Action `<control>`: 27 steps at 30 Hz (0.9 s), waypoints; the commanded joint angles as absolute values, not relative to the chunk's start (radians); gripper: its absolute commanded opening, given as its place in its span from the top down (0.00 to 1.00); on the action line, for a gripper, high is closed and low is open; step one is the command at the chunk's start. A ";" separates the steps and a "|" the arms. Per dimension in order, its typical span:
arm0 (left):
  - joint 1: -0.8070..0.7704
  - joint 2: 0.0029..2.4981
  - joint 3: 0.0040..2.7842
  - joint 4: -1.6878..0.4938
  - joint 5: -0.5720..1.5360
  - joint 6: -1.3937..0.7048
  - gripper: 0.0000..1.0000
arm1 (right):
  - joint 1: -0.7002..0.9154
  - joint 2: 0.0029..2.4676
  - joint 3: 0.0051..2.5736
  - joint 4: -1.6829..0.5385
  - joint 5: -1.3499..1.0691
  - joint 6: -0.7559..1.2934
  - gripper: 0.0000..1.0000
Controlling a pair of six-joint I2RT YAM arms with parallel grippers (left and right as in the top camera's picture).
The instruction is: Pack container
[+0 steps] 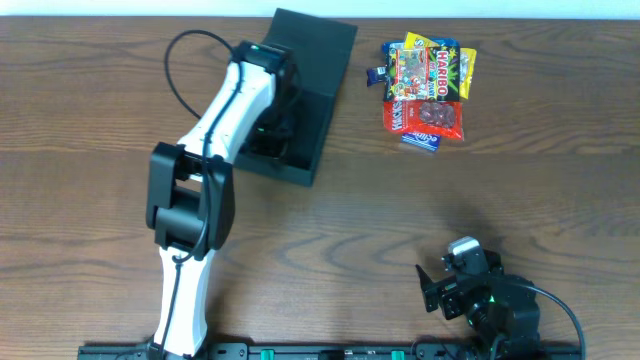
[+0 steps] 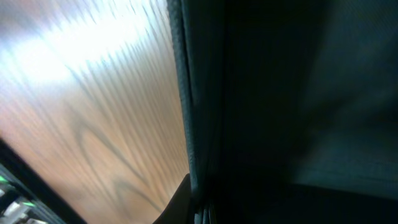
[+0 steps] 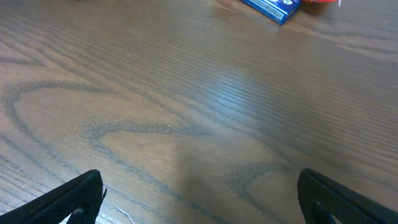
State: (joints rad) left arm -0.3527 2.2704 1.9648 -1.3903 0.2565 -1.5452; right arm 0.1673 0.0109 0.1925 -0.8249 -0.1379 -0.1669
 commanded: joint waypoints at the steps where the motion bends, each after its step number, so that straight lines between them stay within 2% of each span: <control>1: -0.396 2.282 1.966 -1.376 0.309 -1.644 0.94 | 0.160 0.006 0.185 -0.826 -0.139 -0.181 0.01; 12: -0.475 2.282 1.966 -1.372 0.429 -1.825 0.94 | 0.160 0.006 0.185 -0.826 -0.138 -0.181 0.01; 18: -0.479 2.282 1.966 -1.299 0.493 -1.902 0.94 | 0.160 0.006 0.185 -0.826 -0.139 -0.181 0.01; 27: -0.480 2.282 1.966 -1.250 0.495 -1.968 0.93 | 0.160 0.006 0.185 -0.826 -0.138 -0.180 0.01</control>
